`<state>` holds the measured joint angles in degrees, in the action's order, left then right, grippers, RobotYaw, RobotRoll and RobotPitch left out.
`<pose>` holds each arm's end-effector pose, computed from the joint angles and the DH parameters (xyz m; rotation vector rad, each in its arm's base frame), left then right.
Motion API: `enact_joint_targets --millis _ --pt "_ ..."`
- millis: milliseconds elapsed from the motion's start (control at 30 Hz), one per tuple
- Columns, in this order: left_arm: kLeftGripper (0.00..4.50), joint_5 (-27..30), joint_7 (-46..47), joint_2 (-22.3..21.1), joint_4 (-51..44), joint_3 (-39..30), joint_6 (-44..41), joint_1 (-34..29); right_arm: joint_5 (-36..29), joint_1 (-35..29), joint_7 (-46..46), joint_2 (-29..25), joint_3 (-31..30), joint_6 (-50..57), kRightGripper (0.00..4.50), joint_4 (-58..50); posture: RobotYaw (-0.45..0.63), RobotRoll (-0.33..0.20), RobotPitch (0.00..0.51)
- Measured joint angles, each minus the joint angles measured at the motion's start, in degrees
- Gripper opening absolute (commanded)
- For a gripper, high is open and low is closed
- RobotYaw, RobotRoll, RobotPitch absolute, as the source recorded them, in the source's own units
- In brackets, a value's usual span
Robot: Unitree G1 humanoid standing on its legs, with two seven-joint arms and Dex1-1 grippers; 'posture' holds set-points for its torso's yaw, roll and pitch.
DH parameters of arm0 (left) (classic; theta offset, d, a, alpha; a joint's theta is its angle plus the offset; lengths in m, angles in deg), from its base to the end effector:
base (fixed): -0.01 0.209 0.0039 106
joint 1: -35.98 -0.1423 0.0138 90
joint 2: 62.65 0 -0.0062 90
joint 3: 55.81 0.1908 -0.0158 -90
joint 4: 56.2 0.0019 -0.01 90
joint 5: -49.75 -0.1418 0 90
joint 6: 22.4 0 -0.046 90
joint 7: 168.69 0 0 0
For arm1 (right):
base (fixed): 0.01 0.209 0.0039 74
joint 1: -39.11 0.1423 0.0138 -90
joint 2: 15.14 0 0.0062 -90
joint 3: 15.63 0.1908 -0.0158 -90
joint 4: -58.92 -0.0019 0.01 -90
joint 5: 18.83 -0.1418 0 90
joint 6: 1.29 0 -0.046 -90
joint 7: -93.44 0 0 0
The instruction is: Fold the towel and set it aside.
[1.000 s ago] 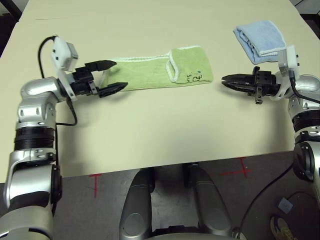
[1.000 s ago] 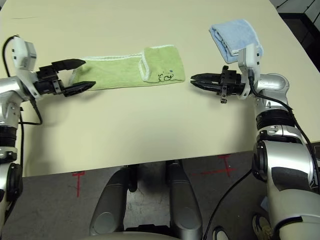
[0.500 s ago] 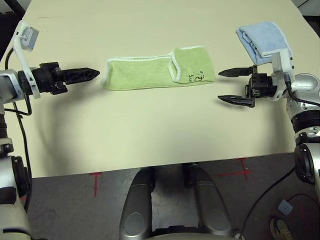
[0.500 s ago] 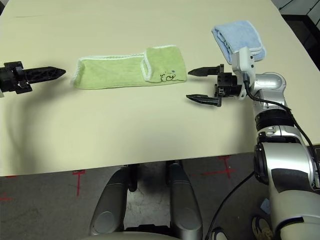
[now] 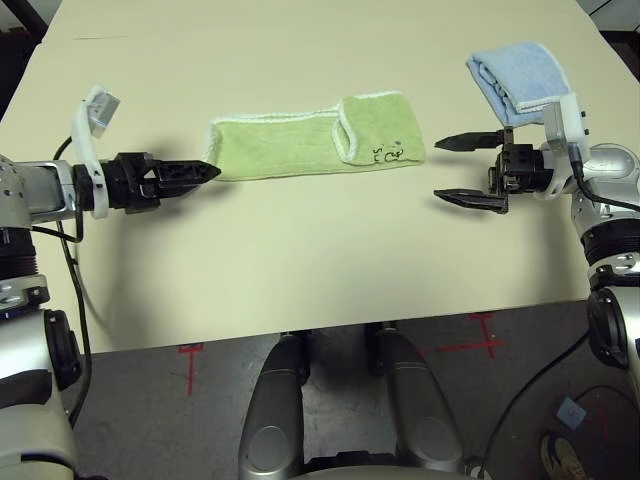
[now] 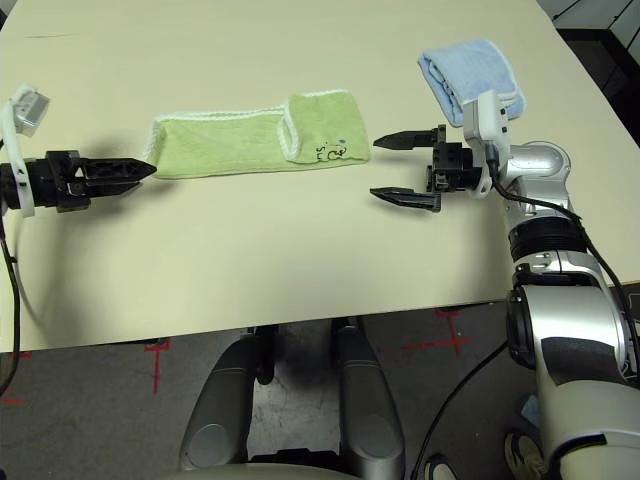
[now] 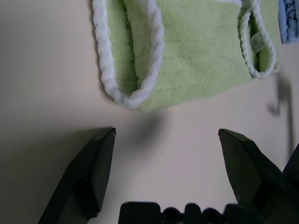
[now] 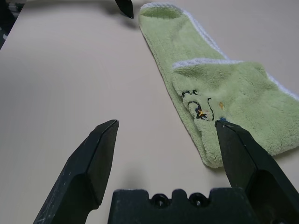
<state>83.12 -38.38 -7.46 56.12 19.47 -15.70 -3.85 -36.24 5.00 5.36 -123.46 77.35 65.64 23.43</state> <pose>0.2770 0.3248 0.2483 -0.4381 0.5948 -0.5787 0.3464 -0.2781 0.2083 -0.5245 -0.2540 1.3189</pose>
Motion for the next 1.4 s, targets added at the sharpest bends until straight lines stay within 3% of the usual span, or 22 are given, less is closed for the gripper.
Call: enact_joint_targets --millis 633,733,1067,1400 --pt "4.50 0.29 9.60 7.09 0.92 -4.33 7.71 0.96 1.16 0.28 0.02 -0.03 0.10 -3.88 4.47 5.88 0.04 0.000 0.316" --pt "3.86 0.20 10.60 7.46 0.96 -4.33 8.67 0.96 1.18 0.73 0.02 -0.07 0.11 -4.17 4.50 6.32 0.04 0.000 0.316" --pt "0.03 -1.65 14.32 8.90 3.44 -4.42 15.06 1.51 2.42 1.09 -0.59 0.43 0.10 -4.34 4.50 6.28 0.04 0.000 0.318" --pt "0.01 -1.88 15.82 7.87 3.46 -5.20 19.09 5.81 2.28 1.38 -4.92 1.34 1.38 -1.11 4.50 4.98 0.05 0.000 0.322"
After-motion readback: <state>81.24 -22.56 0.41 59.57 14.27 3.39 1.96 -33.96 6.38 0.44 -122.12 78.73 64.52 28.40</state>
